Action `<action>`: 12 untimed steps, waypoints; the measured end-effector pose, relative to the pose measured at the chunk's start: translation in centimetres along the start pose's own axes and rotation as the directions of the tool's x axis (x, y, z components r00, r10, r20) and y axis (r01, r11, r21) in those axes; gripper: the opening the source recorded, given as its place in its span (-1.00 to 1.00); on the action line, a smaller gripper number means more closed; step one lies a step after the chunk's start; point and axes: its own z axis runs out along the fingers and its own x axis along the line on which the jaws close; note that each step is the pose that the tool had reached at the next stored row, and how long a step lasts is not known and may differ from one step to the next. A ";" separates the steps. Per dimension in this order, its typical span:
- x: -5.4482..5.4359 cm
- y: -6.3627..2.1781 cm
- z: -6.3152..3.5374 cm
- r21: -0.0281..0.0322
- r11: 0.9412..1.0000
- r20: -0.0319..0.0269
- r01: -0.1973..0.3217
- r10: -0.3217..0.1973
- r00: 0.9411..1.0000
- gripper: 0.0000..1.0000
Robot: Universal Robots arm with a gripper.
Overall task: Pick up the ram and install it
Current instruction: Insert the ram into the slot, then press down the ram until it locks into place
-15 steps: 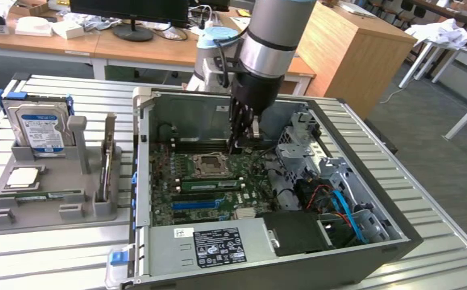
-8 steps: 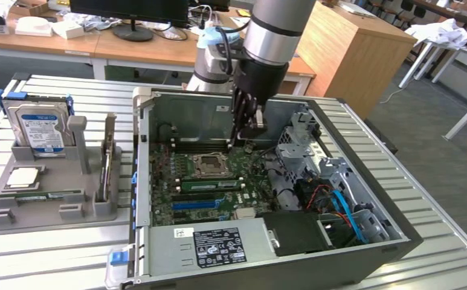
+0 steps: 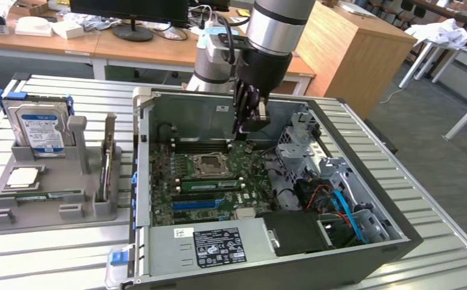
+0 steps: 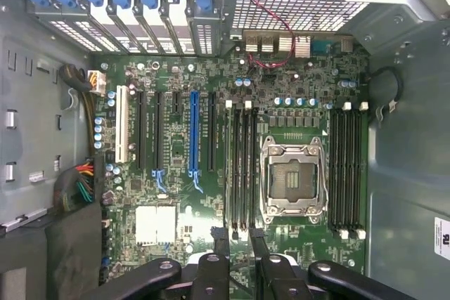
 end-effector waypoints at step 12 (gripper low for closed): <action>0.0 0.00 -0.01 0.000 1.000 0.000 0.000 0.000 1.000 -0.50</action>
